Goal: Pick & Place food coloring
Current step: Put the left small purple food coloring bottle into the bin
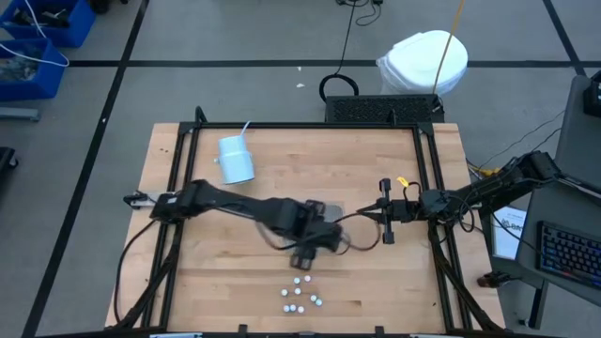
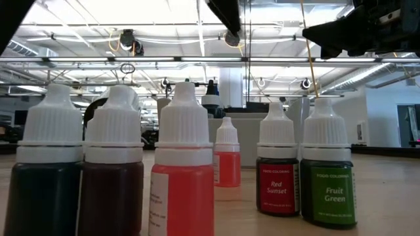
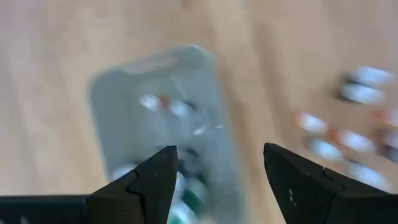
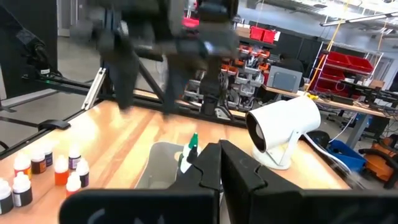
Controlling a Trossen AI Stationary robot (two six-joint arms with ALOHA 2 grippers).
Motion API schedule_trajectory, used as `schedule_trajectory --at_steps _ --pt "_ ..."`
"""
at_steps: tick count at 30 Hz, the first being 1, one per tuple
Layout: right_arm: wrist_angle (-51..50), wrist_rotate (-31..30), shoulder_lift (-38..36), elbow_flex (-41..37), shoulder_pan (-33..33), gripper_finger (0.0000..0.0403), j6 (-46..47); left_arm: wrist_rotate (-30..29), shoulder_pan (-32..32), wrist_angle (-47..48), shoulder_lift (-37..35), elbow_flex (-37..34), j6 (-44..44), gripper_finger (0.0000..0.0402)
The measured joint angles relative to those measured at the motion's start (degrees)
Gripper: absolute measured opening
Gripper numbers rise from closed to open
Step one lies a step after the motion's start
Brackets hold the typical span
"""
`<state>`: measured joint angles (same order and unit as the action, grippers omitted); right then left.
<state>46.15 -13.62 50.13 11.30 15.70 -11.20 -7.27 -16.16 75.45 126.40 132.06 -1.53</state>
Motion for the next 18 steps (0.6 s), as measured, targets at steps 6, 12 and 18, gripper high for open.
schedule_trajectory --at_steps 6,12,18 --pt "-1.09 -0.01 0.00 0.01 0.00 0.0000 -0.09 -1.79 -7.19 7.98 -4.87 -0.05 9.54 0.0222" --pt "-1.03 0.03 0.00 0.01 0.01 0.0000 -0.04 -2.32 -14.87 5.53 -6.13 -0.74 13.47 0.0196" --pt "-1.01 0.03 0.00 0.02 0.02 0.0000 0.41 -5.41 -19.22 -8.22 -5.66 -5.91 13.24 0.0174"
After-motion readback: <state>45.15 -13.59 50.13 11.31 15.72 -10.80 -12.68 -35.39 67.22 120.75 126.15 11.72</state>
